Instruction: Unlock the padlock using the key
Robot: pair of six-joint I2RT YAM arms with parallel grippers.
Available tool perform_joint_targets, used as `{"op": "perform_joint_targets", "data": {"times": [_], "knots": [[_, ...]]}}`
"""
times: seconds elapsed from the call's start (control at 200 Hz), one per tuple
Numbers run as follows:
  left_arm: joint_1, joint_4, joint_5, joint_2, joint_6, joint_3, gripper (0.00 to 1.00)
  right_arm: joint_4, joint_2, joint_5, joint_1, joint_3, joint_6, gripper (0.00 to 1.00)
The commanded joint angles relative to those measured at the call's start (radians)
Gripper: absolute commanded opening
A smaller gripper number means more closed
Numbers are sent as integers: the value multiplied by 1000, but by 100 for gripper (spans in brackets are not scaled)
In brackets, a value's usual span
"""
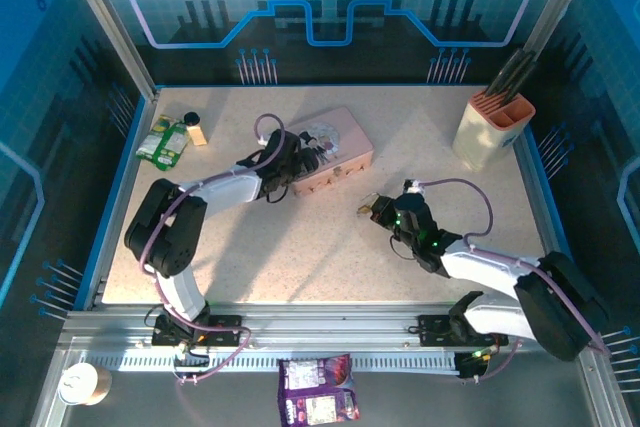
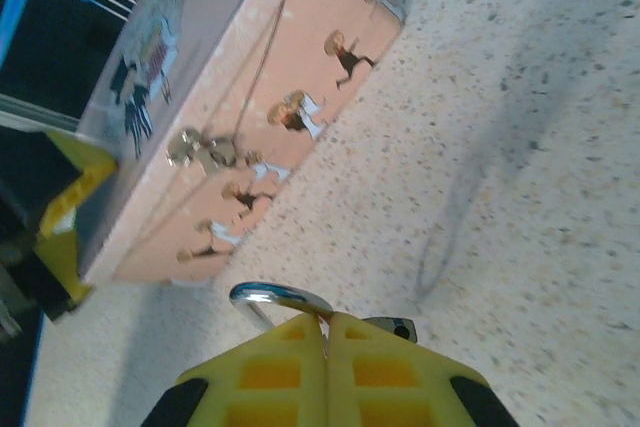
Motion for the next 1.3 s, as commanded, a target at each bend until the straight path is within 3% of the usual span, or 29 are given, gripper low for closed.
{"op": "perform_joint_targets", "data": {"times": [0.0,0.175,0.53,0.765,1.006,1.161,1.296], "knots": [[17,-104,29,13,123,79,87,-181,-66,-4,-8,7,-106,0],[17,-167,-5,-118,209,60,90,-326,-147,-9,-10,21,-187,0],[20,-55,-80,-569,238,-346,94,-556,-216,-36,-9,84,-303,0],[26,-17,-122,-824,216,-552,96,-565,-179,-51,-10,100,-328,0],[35,-60,-174,-940,210,-643,99,-549,-103,-110,-30,128,-348,0],[40,-86,-247,-975,239,-657,99,-578,-140,-201,-122,148,-432,25],[40,-83,-406,-1012,289,-667,99,-672,-224,-204,-221,206,-571,39]]}}
